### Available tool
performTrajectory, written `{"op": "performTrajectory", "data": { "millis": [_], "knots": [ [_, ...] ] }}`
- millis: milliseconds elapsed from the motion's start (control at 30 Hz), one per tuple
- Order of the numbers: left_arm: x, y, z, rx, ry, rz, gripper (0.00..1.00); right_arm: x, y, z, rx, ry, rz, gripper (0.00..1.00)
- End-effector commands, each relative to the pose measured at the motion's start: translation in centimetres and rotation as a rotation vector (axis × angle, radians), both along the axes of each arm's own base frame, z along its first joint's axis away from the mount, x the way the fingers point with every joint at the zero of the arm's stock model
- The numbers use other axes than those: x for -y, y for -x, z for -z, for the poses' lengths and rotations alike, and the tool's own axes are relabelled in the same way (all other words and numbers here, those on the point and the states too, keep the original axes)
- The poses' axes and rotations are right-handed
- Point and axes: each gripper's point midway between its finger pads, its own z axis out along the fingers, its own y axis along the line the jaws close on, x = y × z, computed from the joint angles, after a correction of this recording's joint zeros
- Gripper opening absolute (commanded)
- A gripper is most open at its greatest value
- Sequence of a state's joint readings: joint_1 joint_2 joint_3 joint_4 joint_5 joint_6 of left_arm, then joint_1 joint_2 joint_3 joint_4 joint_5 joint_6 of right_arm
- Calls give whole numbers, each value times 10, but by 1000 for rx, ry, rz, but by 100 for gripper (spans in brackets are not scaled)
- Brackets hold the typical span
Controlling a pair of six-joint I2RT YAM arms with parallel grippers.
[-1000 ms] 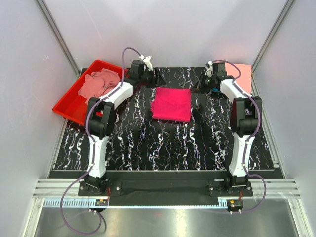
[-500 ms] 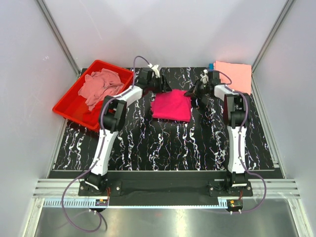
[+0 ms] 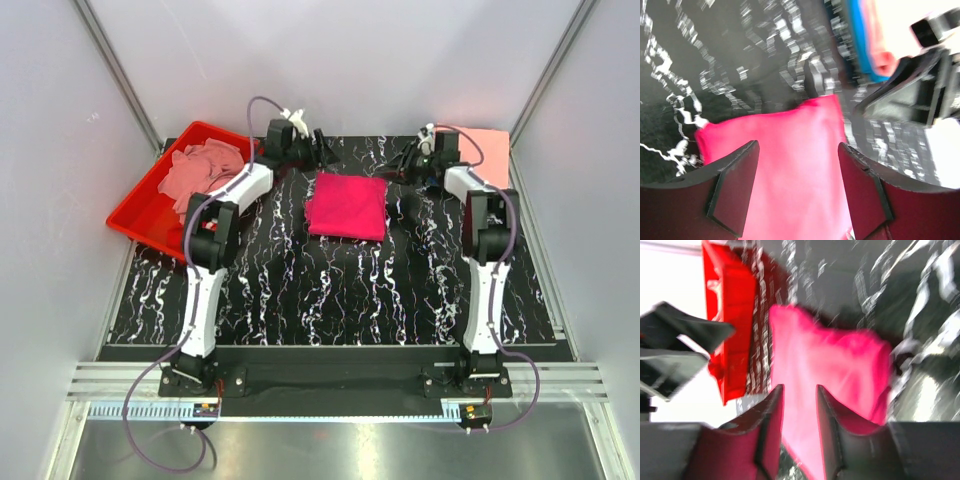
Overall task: Fold and stack the t-shirts
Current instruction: Fold the tshirt
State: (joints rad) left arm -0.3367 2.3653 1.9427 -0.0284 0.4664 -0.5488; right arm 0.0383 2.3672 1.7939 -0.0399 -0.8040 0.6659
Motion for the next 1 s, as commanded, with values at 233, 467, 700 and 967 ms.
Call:
{"op": "performTrajectory", "data": {
  "millis": [233,467,700,967],
  "knots": [
    [5,96,-42,34,-15,97,70,-26,95,-24,-3,123,-124,54],
    [-7,132,43,-108,-133,48,69,-17,119,41,-122,190,-133,46],
    [-24,138,31,-122,-222,13,68,5,137,34,-104,314,-57,45],
    [-43,149,-11,-90,-298,-12,70,22,152,18,-88,405,5,56]
  ]
}}
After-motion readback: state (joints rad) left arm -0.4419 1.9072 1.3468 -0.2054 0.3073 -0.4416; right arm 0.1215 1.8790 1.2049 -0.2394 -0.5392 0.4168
